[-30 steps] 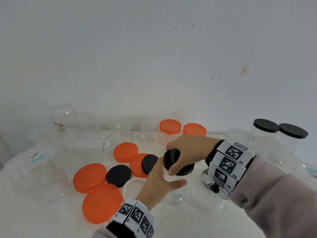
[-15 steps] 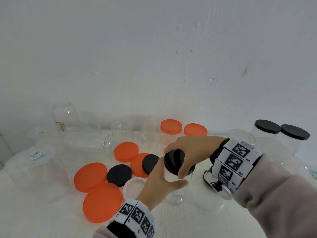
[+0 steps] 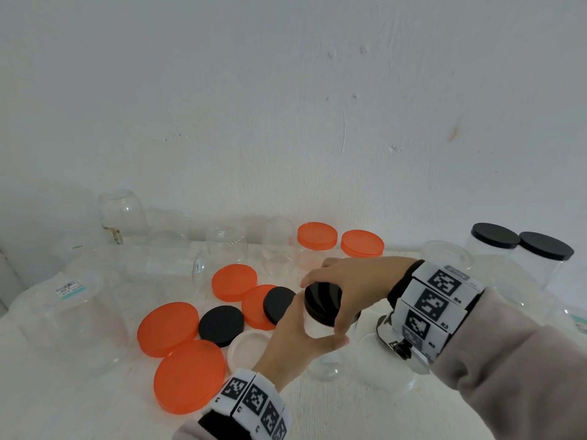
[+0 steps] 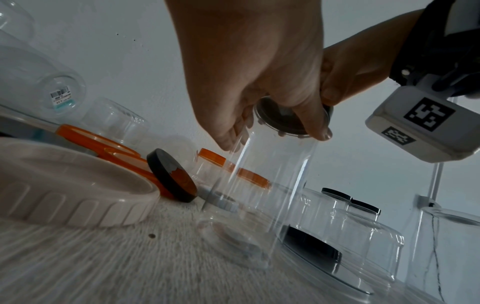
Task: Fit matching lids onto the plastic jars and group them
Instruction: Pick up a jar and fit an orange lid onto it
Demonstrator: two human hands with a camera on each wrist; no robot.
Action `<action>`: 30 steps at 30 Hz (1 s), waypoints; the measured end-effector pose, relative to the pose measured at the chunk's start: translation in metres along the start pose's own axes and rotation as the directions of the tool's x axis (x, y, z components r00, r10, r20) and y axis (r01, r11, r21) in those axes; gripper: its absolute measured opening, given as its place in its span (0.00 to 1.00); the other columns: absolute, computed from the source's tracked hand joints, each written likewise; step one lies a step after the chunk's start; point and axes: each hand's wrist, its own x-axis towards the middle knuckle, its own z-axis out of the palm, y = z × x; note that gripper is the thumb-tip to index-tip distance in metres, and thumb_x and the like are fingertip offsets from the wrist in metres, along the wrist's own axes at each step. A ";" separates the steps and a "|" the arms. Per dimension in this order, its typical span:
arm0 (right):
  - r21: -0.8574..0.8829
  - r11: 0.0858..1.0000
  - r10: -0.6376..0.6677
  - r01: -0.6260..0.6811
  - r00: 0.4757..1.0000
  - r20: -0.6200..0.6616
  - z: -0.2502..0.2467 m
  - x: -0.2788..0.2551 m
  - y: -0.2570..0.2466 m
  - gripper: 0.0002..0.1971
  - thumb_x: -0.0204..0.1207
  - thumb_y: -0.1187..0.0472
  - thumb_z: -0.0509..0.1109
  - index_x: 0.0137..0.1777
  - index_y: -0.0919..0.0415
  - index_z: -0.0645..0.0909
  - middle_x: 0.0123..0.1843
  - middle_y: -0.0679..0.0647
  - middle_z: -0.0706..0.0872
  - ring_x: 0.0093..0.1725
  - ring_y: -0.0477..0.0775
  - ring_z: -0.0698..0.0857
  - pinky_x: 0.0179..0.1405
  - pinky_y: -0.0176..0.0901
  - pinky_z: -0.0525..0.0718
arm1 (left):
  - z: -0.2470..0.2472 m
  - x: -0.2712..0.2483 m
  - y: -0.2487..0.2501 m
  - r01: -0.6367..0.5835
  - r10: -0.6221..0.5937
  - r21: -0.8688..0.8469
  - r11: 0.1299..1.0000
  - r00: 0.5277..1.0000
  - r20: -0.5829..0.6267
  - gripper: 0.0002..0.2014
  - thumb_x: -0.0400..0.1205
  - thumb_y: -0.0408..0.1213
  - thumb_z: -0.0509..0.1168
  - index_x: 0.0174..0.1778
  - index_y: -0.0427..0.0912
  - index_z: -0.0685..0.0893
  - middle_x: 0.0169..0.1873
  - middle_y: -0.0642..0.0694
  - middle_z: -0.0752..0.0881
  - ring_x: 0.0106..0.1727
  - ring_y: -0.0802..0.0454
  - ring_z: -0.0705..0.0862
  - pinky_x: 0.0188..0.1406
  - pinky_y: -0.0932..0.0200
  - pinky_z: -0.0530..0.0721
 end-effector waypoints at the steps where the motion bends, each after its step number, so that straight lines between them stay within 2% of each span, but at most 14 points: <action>1: 0.014 1.000 -0.012 0.012 1.000 -0.017 0.001 0.000 0.002 0.44 0.64 0.48 0.81 0.77 0.35 0.61 0.63 0.43 0.69 0.64 0.52 0.73 0.63 0.52 0.80 | 0.000 0.000 0.000 0.003 -0.003 -0.001 1.000 1.000 -0.003 0.35 0.66 0.50 0.81 0.63 0.69 0.67 0.56 0.70 0.80 0.58 0.82 0.74 0.48 0.85 0.72; 6: 0.002 1.000 -0.027 0.027 0.998 -0.064 0.003 0.003 0.004 0.43 0.62 0.41 0.80 0.76 0.38 0.64 0.58 0.42 0.70 0.61 0.49 0.73 0.58 0.47 0.79 | 0.000 0.000 -0.001 -0.007 0.007 -0.004 1.000 1.000 -0.003 0.37 0.66 0.51 0.80 0.67 0.66 0.67 0.59 0.68 0.80 0.60 0.82 0.73 0.49 0.84 0.73; 8: -0.001 1.000 -0.003 0.003 0.994 -0.106 0.005 0.005 0.004 0.40 0.61 0.35 0.77 0.73 0.41 0.67 0.53 0.40 0.72 0.55 0.47 0.76 0.48 0.41 0.78 | 0.000 -0.001 -0.001 -0.007 0.007 -0.009 1.000 1.000 -0.002 0.39 0.66 0.50 0.80 0.70 0.62 0.68 0.60 0.67 0.81 0.61 0.79 0.75 0.52 0.78 0.75; 10: -0.020 0.999 0.026 -0.030 0.985 -0.169 0.010 0.007 0.003 0.36 0.61 0.29 0.73 0.66 0.45 0.72 0.48 0.41 0.74 0.46 0.44 0.77 0.37 0.38 0.74 | 0.000 -0.001 -0.001 -0.004 0.004 -0.019 1.000 1.000 0.003 0.39 0.67 0.49 0.80 0.72 0.60 0.68 0.61 0.66 0.81 0.62 0.74 0.77 0.57 0.71 0.77; 12: -0.054 0.997 0.048 -0.063 0.969 -0.244 0.017 0.009 0.001 0.35 0.62 0.25 0.68 0.60 0.48 0.73 0.47 0.45 0.75 0.41 0.44 0.76 0.33 0.38 0.70 | 0.000 -0.002 0.000 -0.011 0.011 -0.028 1.000 1.000 0.005 0.39 0.67 0.48 0.80 0.73 0.59 0.68 0.61 0.66 0.81 0.63 0.72 0.77 0.59 0.69 0.76; 14: -0.076 0.994 0.058 -0.083 0.957 -0.285 0.021 0.010 0.001 0.35 0.63 0.23 0.64 0.60 0.49 0.72 0.48 0.48 0.75 0.42 0.48 0.77 0.36 0.40 0.72 | 0.000 -0.002 0.001 -0.011 0.012 -0.035 0.999 1.000 0.006 0.39 0.68 0.48 0.80 0.73 0.59 0.68 0.61 0.66 0.81 0.64 0.72 0.76 0.60 0.69 0.76; 16: -0.028 0.997 0.060 -0.068 0.972 -0.229 0.020 0.008 0.003 0.37 0.63 0.26 0.67 0.69 0.45 0.69 0.54 0.46 0.74 0.51 0.51 0.77 0.46 0.43 0.77 | 0.000 -0.002 0.001 -0.011 0.011 -0.029 1.000 1.000 0.008 0.39 0.67 0.48 0.80 0.72 0.59 0.69 0.61 0.65 0.81 0.64 0.71 0.77 0.61 0.68 0.76; 19: 0.010 1.000 -0.007 0.008 0.997 -0.075 0.012 0.001 0.007 0.45 0.65 0.40 0.77 0.79 0.37 0.58 0.65 0.44 0.69 0.64 0.51 0.70 0.63 0.51 0.77 | 0.001 -0.001 -0.001 -0.013 0.013 -0.019 1.000 1.000 0.000 0.36 0.67 0.49 0.80 0.67 0.63 0.69 0.58 0.65 0.82 0.60 0.74 0.77 0.53 0.77 0.76; 21: 0.013 0.999 -0.041 0.042 0.997 -0.071 0.009 -0.001 0.009 0.46 0.65 0.45 0.79 0.81 0.37 0.57 0.66 0.43 0.69 0.66 0.50 0.70 0.66 0.51 0.77 | 0.001 0.000 -0.002 -0.012 0.012 -0.017 1.000 1.000 -0.009 0.35 0.66 0.49 0.81 0.65 0.66 0.69 0.57 0.65 0.82 0.59 0.77 0.77 0.50 0.82 0.74; 24: 0.021 0.998 -0.058 0.060 0.993 -0.102 0.008 0.000 0.010 0.46 0.64 0.43 0.79 0.80 0.39 0.60 0.63 0.42 0.70 0.65 0.48 0.71 0.64 0.48 0.77 | 0.002 0.001 -0.003 -0.013 0.013 -0.008 1.000 1.000 -0.011 0.34 0.65 0.50 0.80 0.61 0.71 0.68 0.57 0.69 0.81 0.59 0.79 0.75 0.49 0.84 0.73; 26: 0.011 0.999 -0.044 0.045 0.992 -0.118 0.010 0.002 0.010 0.45 0.62 0.39 0.78 0.79 0.40 0.62 0.60 0.41 0.70 0.62 0.47 0.72 0.59 0.44 0.76 | 0.001 0.000 -0.003 -0.010 0.010 -0.001 1.000 1.000 -0.008 0.35 0.65 0.52 0.80 0.62 0.73 0.67 0.57 0.72 0.80 0.60 0.80 0.75 0.50 0.81 0.74; 30: -0.025 0.999 0.020 -0.027 0.971 -0.238 0.018 0.005 0.008 0.38 0.60 0.27 0.72 0.66 0.47 0.72 0.47 0.41 0.72 0.45 0.46 0.77 0.36 0.38 0.71 | 0.001 0.000 -0.005 -0.016 0.016 -0.024 1.000 1.000 0.003 0.38 0.66 0.51 0.80 0.69 0.66 0.67 0.60 0.67 0.81 0.61 0.76 0.76 0.51 0.77 0.76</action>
